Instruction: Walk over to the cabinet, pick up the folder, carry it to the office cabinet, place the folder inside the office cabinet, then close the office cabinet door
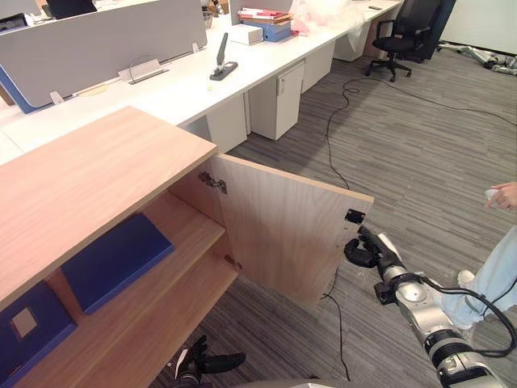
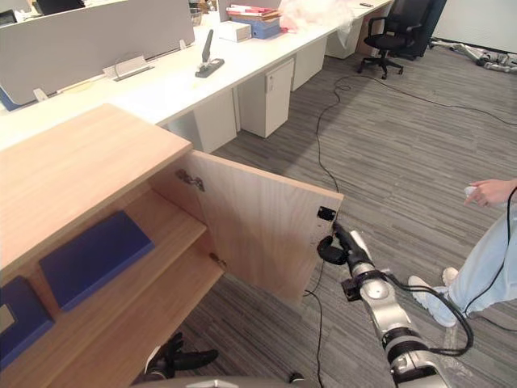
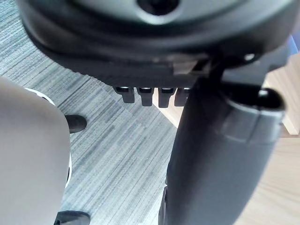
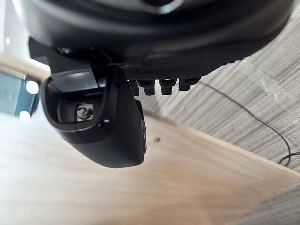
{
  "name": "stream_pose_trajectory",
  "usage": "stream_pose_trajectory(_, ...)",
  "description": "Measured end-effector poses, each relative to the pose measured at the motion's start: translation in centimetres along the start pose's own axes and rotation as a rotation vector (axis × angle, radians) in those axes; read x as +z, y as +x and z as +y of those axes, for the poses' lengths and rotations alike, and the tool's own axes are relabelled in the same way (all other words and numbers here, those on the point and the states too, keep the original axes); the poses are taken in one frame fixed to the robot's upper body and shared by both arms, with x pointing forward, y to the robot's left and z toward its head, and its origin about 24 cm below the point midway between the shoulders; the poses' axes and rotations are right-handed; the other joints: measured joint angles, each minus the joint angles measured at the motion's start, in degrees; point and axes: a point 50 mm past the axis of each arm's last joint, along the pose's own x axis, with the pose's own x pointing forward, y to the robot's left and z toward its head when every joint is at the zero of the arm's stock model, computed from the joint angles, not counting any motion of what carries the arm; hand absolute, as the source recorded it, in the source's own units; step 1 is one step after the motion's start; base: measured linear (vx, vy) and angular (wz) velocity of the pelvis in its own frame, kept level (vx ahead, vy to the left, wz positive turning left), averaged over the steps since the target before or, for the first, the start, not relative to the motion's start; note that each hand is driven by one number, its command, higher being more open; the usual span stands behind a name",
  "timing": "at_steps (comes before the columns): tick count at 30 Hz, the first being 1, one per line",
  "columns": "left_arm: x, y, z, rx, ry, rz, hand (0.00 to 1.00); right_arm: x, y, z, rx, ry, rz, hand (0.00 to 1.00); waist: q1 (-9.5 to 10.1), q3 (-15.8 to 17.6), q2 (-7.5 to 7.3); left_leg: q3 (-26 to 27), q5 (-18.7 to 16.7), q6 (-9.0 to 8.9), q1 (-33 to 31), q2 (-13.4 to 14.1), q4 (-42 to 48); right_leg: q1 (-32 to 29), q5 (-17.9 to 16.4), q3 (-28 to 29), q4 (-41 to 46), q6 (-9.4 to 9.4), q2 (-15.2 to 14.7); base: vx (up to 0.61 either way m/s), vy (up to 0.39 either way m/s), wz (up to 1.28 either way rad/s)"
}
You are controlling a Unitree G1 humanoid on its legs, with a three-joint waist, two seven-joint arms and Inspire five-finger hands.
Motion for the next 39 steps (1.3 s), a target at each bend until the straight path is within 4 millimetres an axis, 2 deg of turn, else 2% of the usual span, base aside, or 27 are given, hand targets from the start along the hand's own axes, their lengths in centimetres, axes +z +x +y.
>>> stream_pose_trajectory(8, 0.0, 0.0, 0.3, -0.001, 0.007, -0.004, 1.0, 1.5, -0.1, -1.6, 0.143, -0.422, -0.003, 1.0, -0.1, -0.1, -0.33, 0.1, 0.7, -0.04, -0.2, 0.6, -0.6, 0.9, 2.6, 0.6, -3.9, -0.51, 1.2, -0.02, 0.003, -0.05)
stream_pose_trajectory(16, 0.0, 0.0, 0.9, 0.014, 0.014, -0.004, 1.0, 3.3, -1.0, -0.8, 0.284, -0.699, -0.075, 1.0, -0.54, 0.0, -0.98, 0.5, 0.6, -0.23, 0.1, 1.9, -1.1, 0.9, 3.4, 1.8, -5.4, -1.14, 3.1, 0.01, -0.01, -0.11)
stream_pose_trajectory(21, -0.3, 0.0, 1.7, 0.055, -0.014, 0.014, 1.0, 4.8, -2.4, 1.7, 0.443, -0.85, -0.173, 1.0, -1.02, -0.1, -1.73, 1.6, 0.4, -0.97, 0.0, 3.2, -0.7, 0.9, 3.9, 3.0, -6.4, -1.94, 4.5, -0.03, -0.018, -0.15)
stream_pose_trajectory(24, -0.5, 0.0, 2.1, 0.081, -0.032, 0.028, 1.0, 6.2, -3.6, 4.8, 0.567, -0.877, -0.294, 1.0, -0.77, -0.5, -2.47, 2.0, -0.2, -1.38, -0.3, 4.5, 0.6, 1.1, 4.2, 3.4, -6.8, -2.54, 5.7, -0.04, -0.052, -0.11)
stream_pose_trajectory(28, -0.3, 0.2, 2.0, 0.09, -0.071, 0.03, 1.0, 7.7, -4.9, 9.1, 0.733, -0.887, -0.452, 1.0, 0.5, -0.5, -2.57, 1.7, -0.5, -1.57, -0.3, 5.6, 1.5, 1.8, 4.2, 3.1, -6.9, -3.3, 6.6, -0.05, -0.052, 0.02)
stream_pose_trajectory(30, -0.3, 0.2, 2.1, 0.102, -0.116, 0.03, 1.0, 8.4, -6.0, 12.2, 0.859, -0.83, -0.55, 1.0, 1.73, -0.6, -2.78, 1.1, -0.6, -1.65, -0.6, 6.1, 2.0, 1.9, 4.0, 2.6, -6.9, -3.52, 7.0, -0.05, -0.05, 0.09)
stream_pose_trajectory(33, -0.7, 0.0, 2.8, 0.156, -0.196, 0.043, 1.0, 9.1, -7.7, 14.6, 0.992, -0.843, -0.673, 1.0, 2.99, -0.8, -3.11, -0.1, -0.6, -1.62, -1.4, 6.2, 2.3, 1.9, 3.8, 1.5, -6.8, -3.74, 7.0, -0.03, -0.025, 0.17)
stream_pose_trajectory(37, -2.9, -1.0, 4.9, 0.25, -0.277, 0.091, 1.0, 8.5, -8.2, 14.8, 1.053, -0.874, -0.674, 1.0, 3.79, -1.1, -4.44, -1.9, -0.6, -1.6, -2.0, 6.0, 2.4, 2.1, 2.9, -0.2, -6.1, -3.62, 6.5, 0.0, 0.004, 0.25)
stream_pose_trajectory(39, -5.2, -2.1, 6.3, 0.327, -0.352, 0.15, 1.0, 8.0, -8.1, 14.1, 1.059, -0.903, -0.638, 1.0, 4.48, -0.8, -5.62, -2.9, -0.6, -1.61, -2.0, 5.8, 2.4, 2.1, 2.0, -1.0, -4.9, -3.42, 6.2, 0.02, 0.011, 0.21)
